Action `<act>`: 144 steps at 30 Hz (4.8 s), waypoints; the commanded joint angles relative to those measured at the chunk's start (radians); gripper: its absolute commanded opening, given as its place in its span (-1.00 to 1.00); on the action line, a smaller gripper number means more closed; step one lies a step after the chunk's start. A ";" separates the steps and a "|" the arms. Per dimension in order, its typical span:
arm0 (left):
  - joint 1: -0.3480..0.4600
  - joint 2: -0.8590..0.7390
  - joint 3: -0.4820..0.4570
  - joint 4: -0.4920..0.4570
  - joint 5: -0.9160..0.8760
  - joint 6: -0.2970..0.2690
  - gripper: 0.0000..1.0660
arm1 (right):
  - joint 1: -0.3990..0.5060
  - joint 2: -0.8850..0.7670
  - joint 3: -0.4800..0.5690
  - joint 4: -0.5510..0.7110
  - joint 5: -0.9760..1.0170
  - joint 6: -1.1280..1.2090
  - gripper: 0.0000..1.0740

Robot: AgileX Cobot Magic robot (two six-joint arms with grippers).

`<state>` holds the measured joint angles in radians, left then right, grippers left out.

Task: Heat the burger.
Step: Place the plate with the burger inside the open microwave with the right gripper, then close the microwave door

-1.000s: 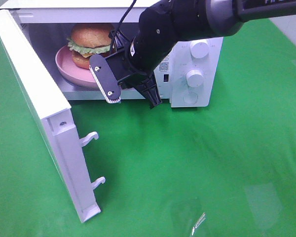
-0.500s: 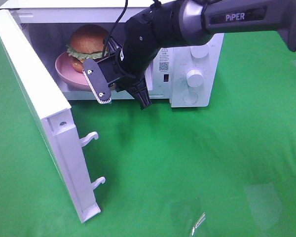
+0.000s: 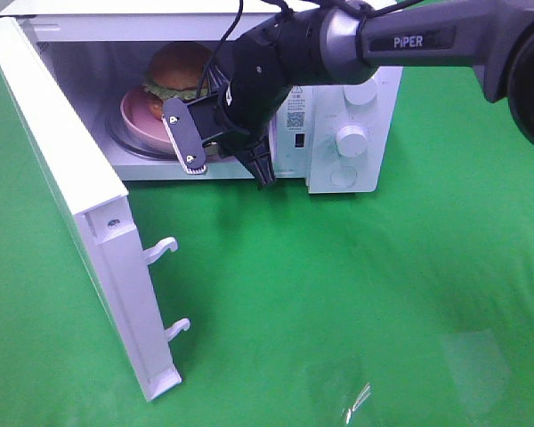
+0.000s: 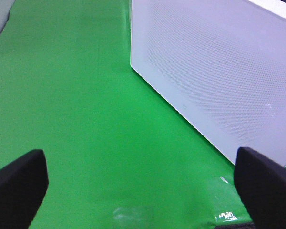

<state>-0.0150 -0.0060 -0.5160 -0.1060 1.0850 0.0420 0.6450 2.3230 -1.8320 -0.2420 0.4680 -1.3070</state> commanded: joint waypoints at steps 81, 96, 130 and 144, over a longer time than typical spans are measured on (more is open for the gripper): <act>-0.001 -0.015 0.001 -0.006 -0.014 0.002 0.83 | 0.060 -0.159 0.210 -0.013 -0.114 0.214 0.18; -0.001 -0.015 0.001 -0.006 -0.014 0.002 0.83 | 0.080 -0.348 0.506 0.016 -0.179 0.334 0.29; -0.001 -0.015 0.001 -0.006 -0.014 0.002 0.83 | -0.001 -0.917 0.976 0.131 0.144 1.314 0.43; -0.001 -0.015 0.001 -0.006 -0.014 0.002 0.83 | -0.131 -1.146 0.979 0.083 0.472 1.410 0.42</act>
<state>-0.0150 -0.0060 -0.5160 -0.1060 1.0850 0.0420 0.5190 1.2240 -0.8600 -0.1340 0.8720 0.0640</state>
